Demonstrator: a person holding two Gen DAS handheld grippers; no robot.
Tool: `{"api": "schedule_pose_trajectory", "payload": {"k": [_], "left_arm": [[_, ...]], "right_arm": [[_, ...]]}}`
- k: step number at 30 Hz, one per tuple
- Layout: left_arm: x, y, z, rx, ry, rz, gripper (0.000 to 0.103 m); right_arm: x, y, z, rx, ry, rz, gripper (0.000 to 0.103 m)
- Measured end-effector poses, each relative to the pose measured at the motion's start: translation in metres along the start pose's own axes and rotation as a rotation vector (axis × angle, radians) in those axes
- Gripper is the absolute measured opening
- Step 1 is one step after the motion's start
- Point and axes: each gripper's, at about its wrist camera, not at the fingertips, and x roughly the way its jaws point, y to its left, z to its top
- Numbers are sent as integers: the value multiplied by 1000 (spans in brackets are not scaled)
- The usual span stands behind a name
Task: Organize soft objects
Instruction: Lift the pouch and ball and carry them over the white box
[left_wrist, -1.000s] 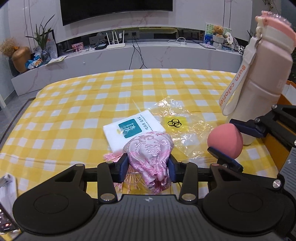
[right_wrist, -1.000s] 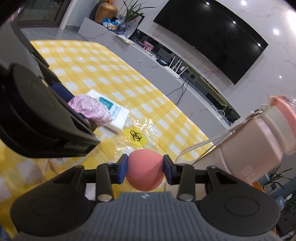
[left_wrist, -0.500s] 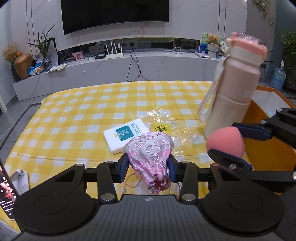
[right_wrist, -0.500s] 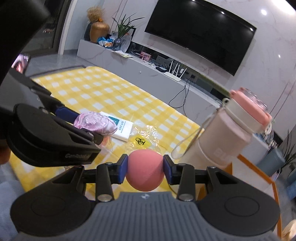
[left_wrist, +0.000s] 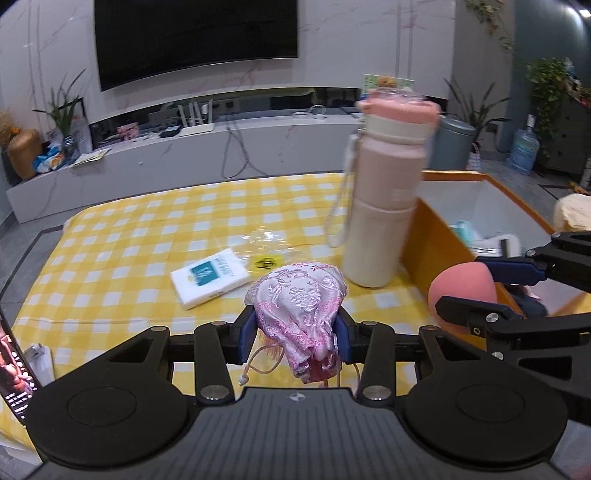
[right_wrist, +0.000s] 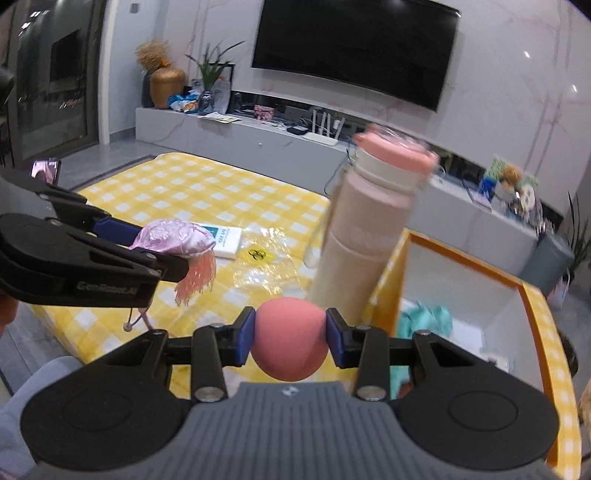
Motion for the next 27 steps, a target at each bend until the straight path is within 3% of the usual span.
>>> {"api": "schedule_pose_trajectory", "payload": {"k": [15,27], "left_arm": [[-20,-71,20,45,-31,-165,49],[-13,-128,61,116,-93,-256,49]], "right_arm": [[-66,-85,-30,216,-55,-74,40],[-93,-152,-23,250,-161,-192,40]]}}
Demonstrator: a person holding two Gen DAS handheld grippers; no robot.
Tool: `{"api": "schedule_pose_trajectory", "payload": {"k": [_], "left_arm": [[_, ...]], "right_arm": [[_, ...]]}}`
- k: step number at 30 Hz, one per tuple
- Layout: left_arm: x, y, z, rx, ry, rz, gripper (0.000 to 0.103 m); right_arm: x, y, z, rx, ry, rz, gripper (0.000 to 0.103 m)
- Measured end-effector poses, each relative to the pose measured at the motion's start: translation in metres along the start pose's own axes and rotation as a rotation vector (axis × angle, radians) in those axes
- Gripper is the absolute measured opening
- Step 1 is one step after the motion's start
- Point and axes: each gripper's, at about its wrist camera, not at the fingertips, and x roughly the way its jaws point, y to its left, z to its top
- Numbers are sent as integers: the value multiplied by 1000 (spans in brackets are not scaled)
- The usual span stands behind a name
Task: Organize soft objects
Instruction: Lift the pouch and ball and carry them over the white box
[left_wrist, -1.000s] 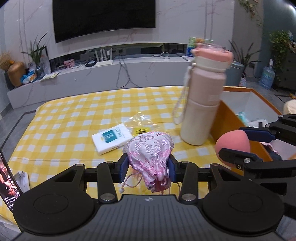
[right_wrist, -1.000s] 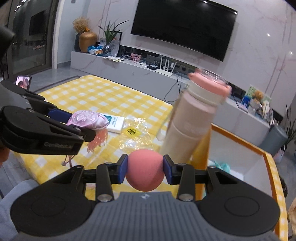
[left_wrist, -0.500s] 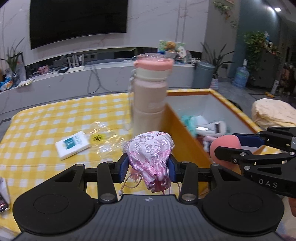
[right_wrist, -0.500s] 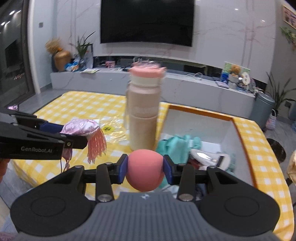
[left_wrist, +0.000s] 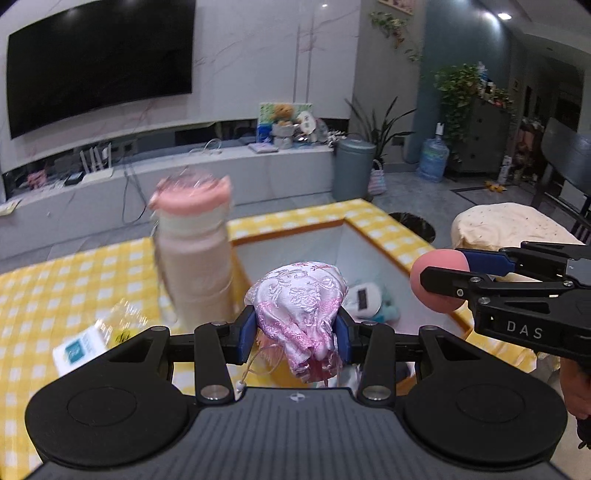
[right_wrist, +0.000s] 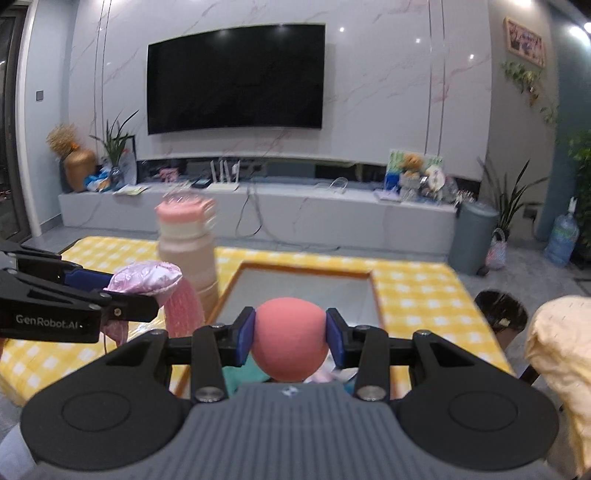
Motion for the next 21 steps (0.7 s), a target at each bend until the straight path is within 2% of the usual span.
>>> {"api": "schedule_pose_trajectory", "payload": {"k": [9,12,17,21], "left_arm": [[26,-26,50,72,-96,-33,49],[41,-32,62,80,-100,-46,49],[73,-39,72,86,-70,-46,49],[103,-33,72,55,-16,-38,49]], "right_arm": [[13,-29,37,-35,-117,-30,40],[26,-39,47,-49,-138,-48,40],[57,-56,52,-41,-113,-49,41],[87,-71,49,-33,-60,-30,41]]}}
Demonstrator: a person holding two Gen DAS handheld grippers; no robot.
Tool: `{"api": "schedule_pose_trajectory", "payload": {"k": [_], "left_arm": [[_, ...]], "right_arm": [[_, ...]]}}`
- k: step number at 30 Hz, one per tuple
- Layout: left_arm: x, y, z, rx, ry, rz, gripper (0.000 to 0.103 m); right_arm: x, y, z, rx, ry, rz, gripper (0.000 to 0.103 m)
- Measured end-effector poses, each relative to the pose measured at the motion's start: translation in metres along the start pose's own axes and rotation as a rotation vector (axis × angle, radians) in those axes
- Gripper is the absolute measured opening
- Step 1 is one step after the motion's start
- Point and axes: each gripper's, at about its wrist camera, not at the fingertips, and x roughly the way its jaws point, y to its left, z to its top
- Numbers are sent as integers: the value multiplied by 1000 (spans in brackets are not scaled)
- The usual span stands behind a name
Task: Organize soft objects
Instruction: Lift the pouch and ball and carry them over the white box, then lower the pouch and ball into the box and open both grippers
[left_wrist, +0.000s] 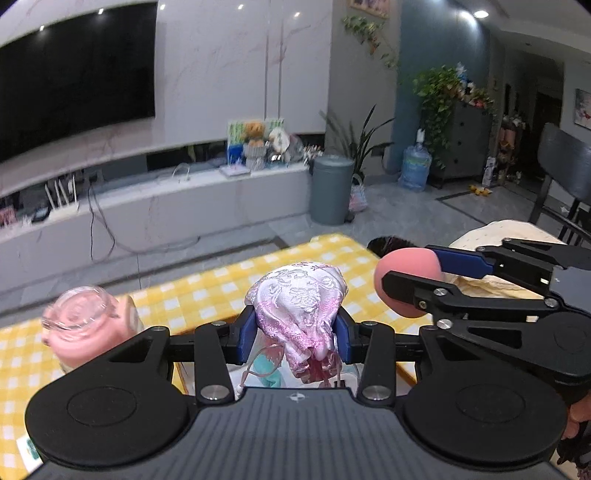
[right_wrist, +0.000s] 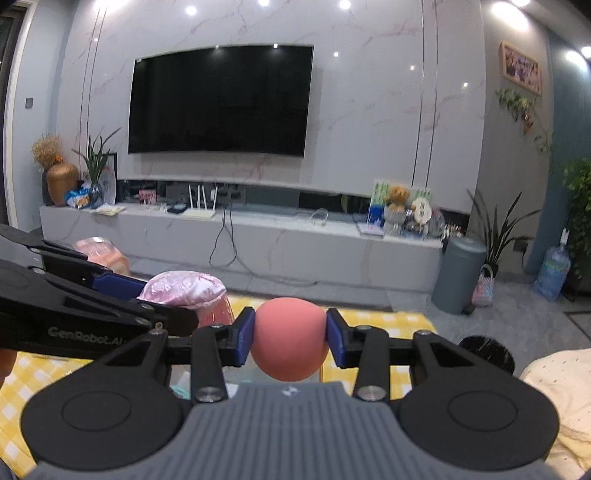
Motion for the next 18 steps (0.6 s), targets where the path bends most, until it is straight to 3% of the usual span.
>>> {"api": "schedule_pose_trajectory", "payload": {"k": [12,18], "left_arm": [[71,8,-35,76,191,78,49],[90,8,-46,108,254,82,49]], "right_arm": [[81,-4,-46,-92,221,33,42],[94,4,-59,-189,236,38,44]]}}
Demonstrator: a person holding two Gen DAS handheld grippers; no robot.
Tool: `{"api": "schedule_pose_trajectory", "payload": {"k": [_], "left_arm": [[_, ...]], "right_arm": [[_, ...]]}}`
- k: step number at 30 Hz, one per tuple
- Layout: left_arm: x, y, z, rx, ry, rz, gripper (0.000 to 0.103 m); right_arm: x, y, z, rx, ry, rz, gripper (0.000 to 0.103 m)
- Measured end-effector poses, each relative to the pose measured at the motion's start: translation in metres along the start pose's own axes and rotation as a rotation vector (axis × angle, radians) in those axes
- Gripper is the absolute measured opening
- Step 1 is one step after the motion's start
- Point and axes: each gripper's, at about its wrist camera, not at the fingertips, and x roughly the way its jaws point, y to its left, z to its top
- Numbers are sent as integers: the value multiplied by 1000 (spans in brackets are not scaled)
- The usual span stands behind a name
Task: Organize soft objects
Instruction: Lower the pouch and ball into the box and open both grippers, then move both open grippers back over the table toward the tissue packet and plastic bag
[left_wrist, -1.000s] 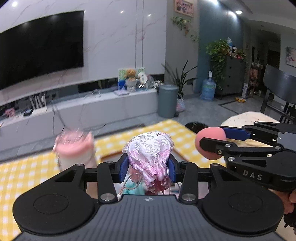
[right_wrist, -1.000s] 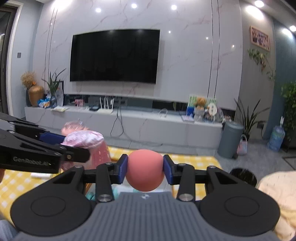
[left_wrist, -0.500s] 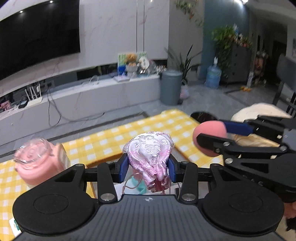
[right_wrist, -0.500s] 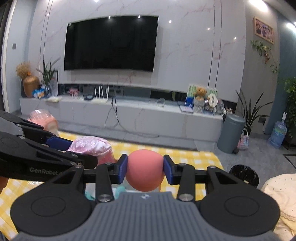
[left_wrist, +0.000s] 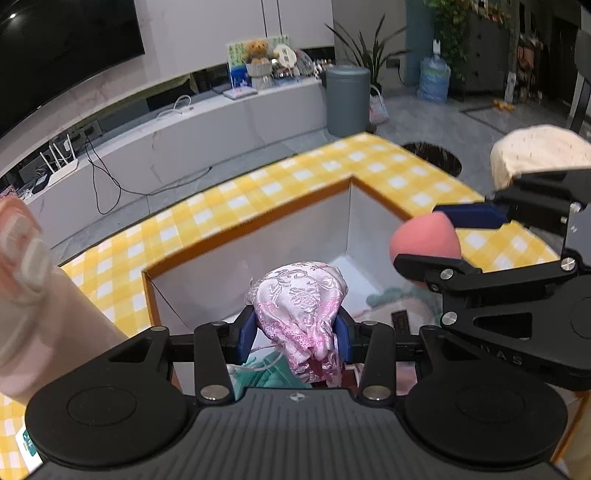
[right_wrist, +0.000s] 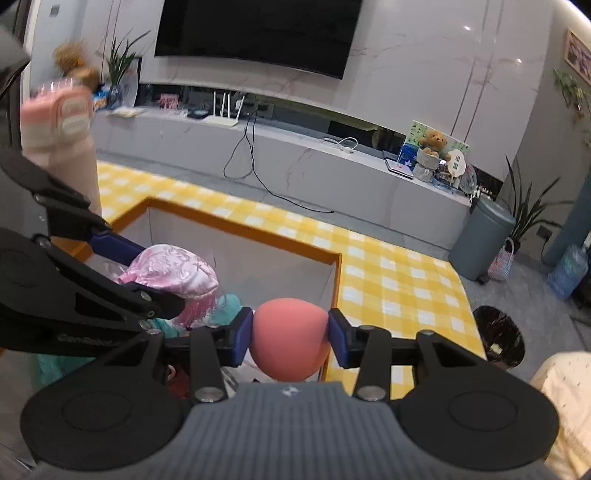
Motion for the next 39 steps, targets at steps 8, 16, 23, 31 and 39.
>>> {"api": "schedule_pose_trajectory", "payload": {"k": [8,16,23,31,39], "left_arm": [[14,0,-8,41,34,38,49],[12,-1,-5,57,38,51,53],[5,-2,-2,59,14,53,58],[-17,-1,-2,36,-31,65,67],[-52,4,-14,-30,-92,29,67]], "right_arm": [[15,6,-4,-35,45,8,45],[15,10,-4,-61,50,3,47],[8,14,-4,-79,44,20,52],[-12,12,-2,-78,16,-1,62],[-49,17,-6,-23,-43,-60,63]]}}
